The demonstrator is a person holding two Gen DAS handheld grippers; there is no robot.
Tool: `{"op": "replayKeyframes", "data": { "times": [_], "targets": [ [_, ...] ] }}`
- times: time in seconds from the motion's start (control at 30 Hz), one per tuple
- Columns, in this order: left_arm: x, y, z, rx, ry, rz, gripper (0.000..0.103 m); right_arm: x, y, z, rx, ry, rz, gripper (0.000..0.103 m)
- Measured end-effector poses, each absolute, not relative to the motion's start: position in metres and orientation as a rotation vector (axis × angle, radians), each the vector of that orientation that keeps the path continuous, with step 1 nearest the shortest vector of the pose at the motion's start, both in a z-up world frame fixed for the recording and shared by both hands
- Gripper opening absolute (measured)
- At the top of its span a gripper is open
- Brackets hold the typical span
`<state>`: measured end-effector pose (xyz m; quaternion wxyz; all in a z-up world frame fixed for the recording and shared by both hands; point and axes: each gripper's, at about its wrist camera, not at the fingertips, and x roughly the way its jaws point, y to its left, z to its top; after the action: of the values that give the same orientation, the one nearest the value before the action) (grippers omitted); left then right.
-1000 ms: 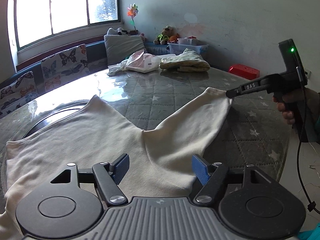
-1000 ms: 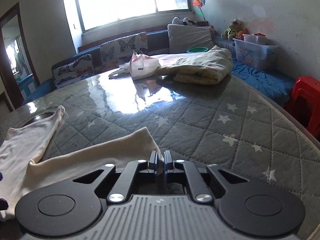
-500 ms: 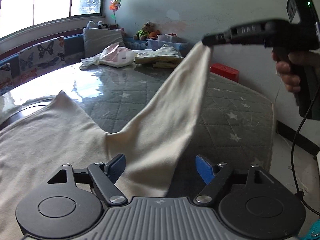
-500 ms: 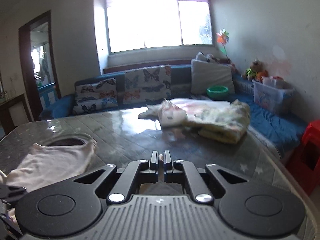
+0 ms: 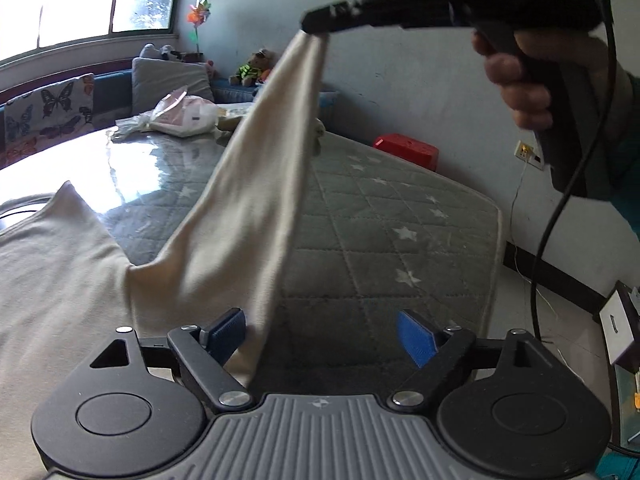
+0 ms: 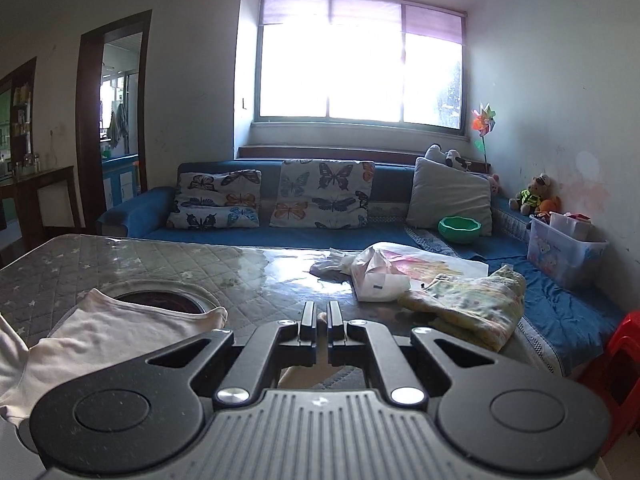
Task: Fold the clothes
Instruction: 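Lift the sleeve with the right gripper and fold it across the body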
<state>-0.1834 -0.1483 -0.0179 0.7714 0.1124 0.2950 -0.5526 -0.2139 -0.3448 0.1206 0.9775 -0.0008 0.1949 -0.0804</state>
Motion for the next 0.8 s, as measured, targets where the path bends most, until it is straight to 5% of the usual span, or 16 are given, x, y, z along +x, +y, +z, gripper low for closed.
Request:
{"op": "replayKeyframes", "data": {
  "times": [0.37,0.8],
  "targets": [
    [-0.150,-0.038,0.028,0.106,0.494,-0.950,0.095,-0.199,-0.290,0.143,-0.058,0.367,0.009,0.004],
    [-0.126,0.085,0.008,-0.028,0.562,-0.599,0.095,-0.155,-0.142,0.116,-0.062,0.438,0.460,0.005]
  ]
}}
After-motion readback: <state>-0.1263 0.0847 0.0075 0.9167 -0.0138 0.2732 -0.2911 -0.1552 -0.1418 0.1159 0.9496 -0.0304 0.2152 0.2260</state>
